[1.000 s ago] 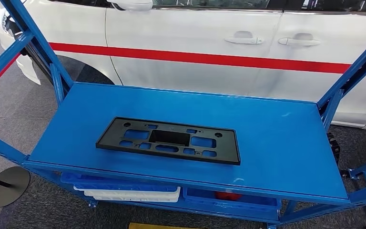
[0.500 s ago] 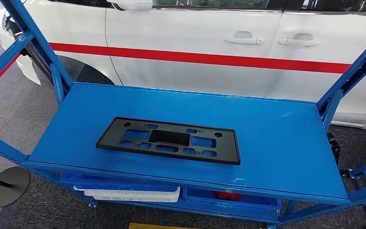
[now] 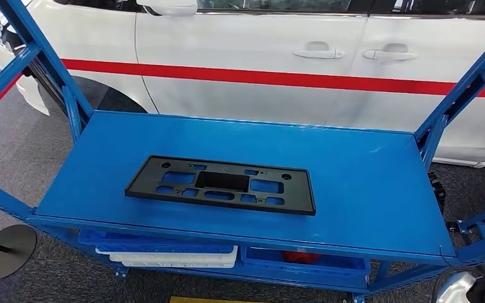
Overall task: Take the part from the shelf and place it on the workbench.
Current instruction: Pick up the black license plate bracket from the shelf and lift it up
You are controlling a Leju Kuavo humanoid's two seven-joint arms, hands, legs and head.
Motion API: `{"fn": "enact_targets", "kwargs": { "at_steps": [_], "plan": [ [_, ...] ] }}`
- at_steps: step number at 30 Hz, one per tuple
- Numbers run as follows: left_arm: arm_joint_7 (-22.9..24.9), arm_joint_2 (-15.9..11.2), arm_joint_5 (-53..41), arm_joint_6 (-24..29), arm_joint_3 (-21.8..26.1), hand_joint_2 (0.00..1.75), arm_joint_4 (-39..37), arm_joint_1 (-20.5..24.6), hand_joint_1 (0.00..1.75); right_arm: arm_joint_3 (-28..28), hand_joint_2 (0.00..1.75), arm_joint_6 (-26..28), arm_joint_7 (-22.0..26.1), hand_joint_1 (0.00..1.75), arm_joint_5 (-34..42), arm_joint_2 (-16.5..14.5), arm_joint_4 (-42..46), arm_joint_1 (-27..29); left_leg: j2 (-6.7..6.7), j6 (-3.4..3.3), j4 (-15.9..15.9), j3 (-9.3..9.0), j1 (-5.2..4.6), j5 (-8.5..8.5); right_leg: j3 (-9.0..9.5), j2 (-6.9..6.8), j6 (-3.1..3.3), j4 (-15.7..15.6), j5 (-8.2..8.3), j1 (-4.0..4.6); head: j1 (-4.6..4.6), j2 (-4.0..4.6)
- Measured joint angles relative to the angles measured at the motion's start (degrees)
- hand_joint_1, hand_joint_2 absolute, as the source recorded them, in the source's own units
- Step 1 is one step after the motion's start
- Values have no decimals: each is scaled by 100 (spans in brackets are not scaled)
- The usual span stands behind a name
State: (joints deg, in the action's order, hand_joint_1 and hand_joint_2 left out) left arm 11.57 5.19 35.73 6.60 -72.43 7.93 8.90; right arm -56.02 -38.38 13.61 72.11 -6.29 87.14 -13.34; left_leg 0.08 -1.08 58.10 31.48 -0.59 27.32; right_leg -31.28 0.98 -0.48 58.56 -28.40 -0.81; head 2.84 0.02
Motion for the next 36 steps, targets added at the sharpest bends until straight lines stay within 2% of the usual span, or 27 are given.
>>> {"fn": "enact_targets", "kwargs": {
  "at_steps": [4,7,11,13,15,17,20,22,27,31,36],
  "plan": [
    [-31,-4,75,8,0,0,0,-10,0,141,0,-15,200,0,-284,67,-56,-149,43,0,-3,-2,-3,8,-4,42,2,0,16,0,0,0],
    [-41,-7,117,-4,0,0,0,-12,0,274,0,138,449,0,-651,65,-26,-316,96,1,-5,-12,-3,9,-8,92,6,1,34,0,0,0],
    [-40,-9,149,-37,0,0,0,-9,0,376,0,381,548,0,-763,47,71,-430,128,5,-6,-22,-2,4,-11,121,4,1,51,1,0,0],
    [-40,-10,153,-46,0,0,0,-9,0,385,87,446,566,0,-767,46,79,-435,130,7,-6,-22,-2,-2,-11,123,4,1,57,2,0,0],
    [-40,-11,155,-51,-1,0,0,-8,0,383,87,707,685,0,-930,43,91,-433,130,5,-5,-22,-2,-8,-14,123,0,0,63,3,0,0],
    [-37,-11,150,-58,-6,0,0,-3,0,335,0,1592,1025,0,-1494,24,205,-409,126,-4,-3,-24,-3,-15,-16,117,-6,-3,67,3,0,0],
    [-3,-13,136,-63,-42,0,0,3,0,38,0,3343,1673,0,-2544,-78,628,-359,70,-23,1,-14,-10,-39,-22,56,-17,-5,68,-3,0,0],
    [27,-22,151,-62,-81,0,0,-14,0,-239,0,4005,1873,0,-2914,-171,964,-356,26,-27,3,1,-15,-52,-29,11,-19,-4,67,-6,0,0],
    [30,-55,243,-41,-126,0,0,-68,0,-555,0,4491,2049,0,-3340,-361,1658,-380,2,-27,3,29,-14,-53,-47,-6,-29,-3,58,-6,0,0],
    [9,-76,256,-50,-146,0,0,-76,0,-624,0,4772,2378,0,-3720,-615,2243,-486,-2,-27,2,44,-14,-53,-62,-8,-29,-4,57,-6,0,0],
    [4,-87,262,-98,-168,0,0,-70,0,-633,0,5033,2448,0,-4198,-830,2847,-696,-5,-27,1,49,-14,-53,-64,-11,-29,-3,57,-6,0,0]
  ]
}}
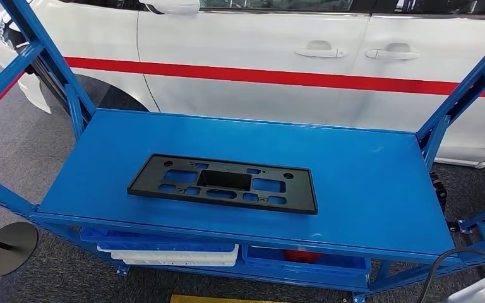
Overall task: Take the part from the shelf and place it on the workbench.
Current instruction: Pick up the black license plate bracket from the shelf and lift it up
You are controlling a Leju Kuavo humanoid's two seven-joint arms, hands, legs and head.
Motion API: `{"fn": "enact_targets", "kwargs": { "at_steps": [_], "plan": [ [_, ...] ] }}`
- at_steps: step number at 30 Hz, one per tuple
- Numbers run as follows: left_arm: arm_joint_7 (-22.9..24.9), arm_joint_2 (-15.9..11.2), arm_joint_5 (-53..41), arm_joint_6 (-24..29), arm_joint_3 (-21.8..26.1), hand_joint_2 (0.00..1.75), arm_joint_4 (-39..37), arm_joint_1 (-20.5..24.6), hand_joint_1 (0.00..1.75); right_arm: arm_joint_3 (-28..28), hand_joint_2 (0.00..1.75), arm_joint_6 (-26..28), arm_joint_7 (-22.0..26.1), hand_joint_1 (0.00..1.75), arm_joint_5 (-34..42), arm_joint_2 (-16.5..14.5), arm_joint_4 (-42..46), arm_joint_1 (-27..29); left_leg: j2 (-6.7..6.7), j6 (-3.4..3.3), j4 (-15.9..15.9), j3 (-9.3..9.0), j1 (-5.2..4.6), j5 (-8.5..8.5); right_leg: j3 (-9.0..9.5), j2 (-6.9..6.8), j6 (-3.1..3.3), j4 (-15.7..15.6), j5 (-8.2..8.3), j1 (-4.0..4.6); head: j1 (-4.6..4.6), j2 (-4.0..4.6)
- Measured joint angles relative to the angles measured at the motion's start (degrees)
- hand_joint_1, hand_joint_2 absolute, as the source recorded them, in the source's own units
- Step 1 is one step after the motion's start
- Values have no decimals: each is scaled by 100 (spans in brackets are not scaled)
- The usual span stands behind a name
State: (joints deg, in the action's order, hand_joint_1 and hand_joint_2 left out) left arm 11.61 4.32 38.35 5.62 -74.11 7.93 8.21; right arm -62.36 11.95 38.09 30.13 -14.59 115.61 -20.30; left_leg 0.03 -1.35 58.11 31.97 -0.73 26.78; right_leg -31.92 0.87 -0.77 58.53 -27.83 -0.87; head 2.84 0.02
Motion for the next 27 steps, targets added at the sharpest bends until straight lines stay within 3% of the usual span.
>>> {"fn": "enact_targets", "kwargs": {
  "at_steps": [8,20,27],
  "plan": [
    [39,-9,16,-131,-94,0,0,-1,0,76,0,-332,1,0,-324,-189,756,-394,-11,0,1,4,0,0,0,-11,0,-1,0,-1,0,0],
    [37,-29,57,-184,-166,0,0,19,0,722,0,-1353,-24,0,631,-136,961,-354,-14,0,2,4,0,0,-1,-13,0,-2,0,-1,0,0],
    [40,-43,73,-210,-216,0,0,47,0,941,0,-1688,-10,0,576,-113,1056,-405,-15,0,2,4,0,-1,-1,-14,0,-2,0,-1,0,0]
  ]
}}
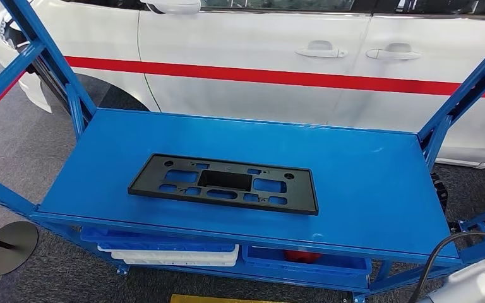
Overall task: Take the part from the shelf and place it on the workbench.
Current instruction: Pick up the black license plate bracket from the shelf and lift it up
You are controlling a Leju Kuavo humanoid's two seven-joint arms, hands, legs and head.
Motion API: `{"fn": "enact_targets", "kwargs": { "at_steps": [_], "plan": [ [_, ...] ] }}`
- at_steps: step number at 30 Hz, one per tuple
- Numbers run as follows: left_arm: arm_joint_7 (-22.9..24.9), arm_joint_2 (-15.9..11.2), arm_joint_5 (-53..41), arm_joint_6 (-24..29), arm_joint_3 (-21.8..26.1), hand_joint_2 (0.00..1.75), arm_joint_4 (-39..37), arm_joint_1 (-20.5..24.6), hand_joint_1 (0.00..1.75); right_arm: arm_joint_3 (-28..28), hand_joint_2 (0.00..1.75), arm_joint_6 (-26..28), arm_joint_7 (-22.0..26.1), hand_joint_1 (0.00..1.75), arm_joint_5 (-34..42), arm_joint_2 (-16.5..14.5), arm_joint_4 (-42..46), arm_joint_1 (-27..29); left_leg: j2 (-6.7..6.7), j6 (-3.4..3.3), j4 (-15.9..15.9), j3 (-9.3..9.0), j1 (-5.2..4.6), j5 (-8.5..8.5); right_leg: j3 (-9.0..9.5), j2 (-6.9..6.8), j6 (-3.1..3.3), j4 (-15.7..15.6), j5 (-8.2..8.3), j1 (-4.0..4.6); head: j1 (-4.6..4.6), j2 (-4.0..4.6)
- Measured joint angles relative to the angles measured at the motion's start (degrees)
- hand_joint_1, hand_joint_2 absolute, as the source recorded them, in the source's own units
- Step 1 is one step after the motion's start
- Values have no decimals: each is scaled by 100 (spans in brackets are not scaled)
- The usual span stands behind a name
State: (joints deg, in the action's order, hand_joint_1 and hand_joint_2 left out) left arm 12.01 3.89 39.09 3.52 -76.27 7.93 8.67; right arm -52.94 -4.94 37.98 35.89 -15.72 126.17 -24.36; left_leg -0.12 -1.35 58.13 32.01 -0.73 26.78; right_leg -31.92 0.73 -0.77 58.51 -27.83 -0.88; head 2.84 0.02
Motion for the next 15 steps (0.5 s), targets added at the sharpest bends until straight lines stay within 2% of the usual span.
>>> {"fn": "enact_targets", "kwargs": {
  "at_steps": [6,15],
  "plan": [
    [31,-9,-9,-78,-52,0,0,36,0,216,0,22,7,0,-505,-9,291,-255,-3,0,0,1,0,0,0,-2,0,0,0,0,0,0],
    [62,-13,-29,-152,-167,0,0,111,0,657,0,-164,0,0,-685,-67,522,-398,-4,0,0,2,0,0,1,-2,0,0,0,0,0,0]
  ]
}}
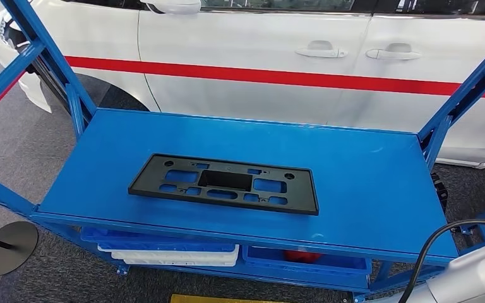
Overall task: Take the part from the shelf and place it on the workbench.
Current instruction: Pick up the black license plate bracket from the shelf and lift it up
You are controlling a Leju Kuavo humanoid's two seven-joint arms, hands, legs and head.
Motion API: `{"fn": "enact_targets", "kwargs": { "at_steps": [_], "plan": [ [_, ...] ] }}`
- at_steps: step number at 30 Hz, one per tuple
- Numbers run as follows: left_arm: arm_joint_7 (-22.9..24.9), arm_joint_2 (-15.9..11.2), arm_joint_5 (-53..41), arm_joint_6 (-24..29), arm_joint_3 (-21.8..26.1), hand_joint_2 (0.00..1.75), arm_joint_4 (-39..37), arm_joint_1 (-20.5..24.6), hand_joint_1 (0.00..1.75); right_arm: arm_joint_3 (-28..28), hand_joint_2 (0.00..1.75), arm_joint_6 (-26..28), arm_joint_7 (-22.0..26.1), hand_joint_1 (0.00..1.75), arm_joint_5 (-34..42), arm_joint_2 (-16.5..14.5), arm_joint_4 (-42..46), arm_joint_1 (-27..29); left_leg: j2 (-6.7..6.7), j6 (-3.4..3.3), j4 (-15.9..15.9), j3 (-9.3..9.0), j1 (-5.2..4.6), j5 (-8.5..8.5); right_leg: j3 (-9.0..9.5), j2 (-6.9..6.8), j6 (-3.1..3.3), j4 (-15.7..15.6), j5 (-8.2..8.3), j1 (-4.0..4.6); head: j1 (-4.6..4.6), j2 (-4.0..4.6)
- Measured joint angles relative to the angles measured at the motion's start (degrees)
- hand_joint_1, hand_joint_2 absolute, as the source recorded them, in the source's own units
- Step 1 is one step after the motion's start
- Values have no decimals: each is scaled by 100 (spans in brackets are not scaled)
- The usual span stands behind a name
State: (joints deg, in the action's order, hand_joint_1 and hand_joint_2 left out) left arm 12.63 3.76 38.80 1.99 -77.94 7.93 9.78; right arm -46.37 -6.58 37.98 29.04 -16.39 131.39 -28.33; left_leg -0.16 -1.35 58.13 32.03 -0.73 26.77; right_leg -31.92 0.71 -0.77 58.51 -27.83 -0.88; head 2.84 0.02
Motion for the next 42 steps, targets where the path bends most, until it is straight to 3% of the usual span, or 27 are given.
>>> {"fn": "enact_targets", "kwargs": {
  "at_steps": [5,16,20,24,31,42],
  "plan": [
    [34,-1,0,-13,-28,0,0,31,0,586,0,80,-34,0,-268,45,-22,-82,0,0,0,1,0,0,1,0,0,0,0,0,0,0],
    [66,7,68,-1,-76,0,0,77,0,2794,0,964,-53,0,-1419,563,-513,-407,-1,1,1,1,0,-4,0,-2,0,2,0,0,0,0],
    [65,8,126,38,-91,0,0,75,0,3420,0,1198,-315,0,-1869,695,-732,-652,-3,1,0,7,0,-4,-3,-1,0,4,0,0,0,0],
    [45,11,192,91,-121,0,0,71,0,4316,175,1824,-550,0,-2790,886,-1282,-1000,-2,2,0,6,0,-7,-3,-1,0,4,1,0,0,0],
    [-43,19,314,113,-152,0,0,62,0,5953,175,2905,-464,0,-4782,1477,-3019,-1201,-5,2,1,6,1,-11,-2,-7,0,5,1,1,0,0],
    [-66,14,327,67,-198,0,0,35,0,7228,175,3137,-303,0,-6028,2156,-5070,-959,-21,1,2,13,1,-11,-3,-29,0,-3,0,1,0,0]
  ]
}}
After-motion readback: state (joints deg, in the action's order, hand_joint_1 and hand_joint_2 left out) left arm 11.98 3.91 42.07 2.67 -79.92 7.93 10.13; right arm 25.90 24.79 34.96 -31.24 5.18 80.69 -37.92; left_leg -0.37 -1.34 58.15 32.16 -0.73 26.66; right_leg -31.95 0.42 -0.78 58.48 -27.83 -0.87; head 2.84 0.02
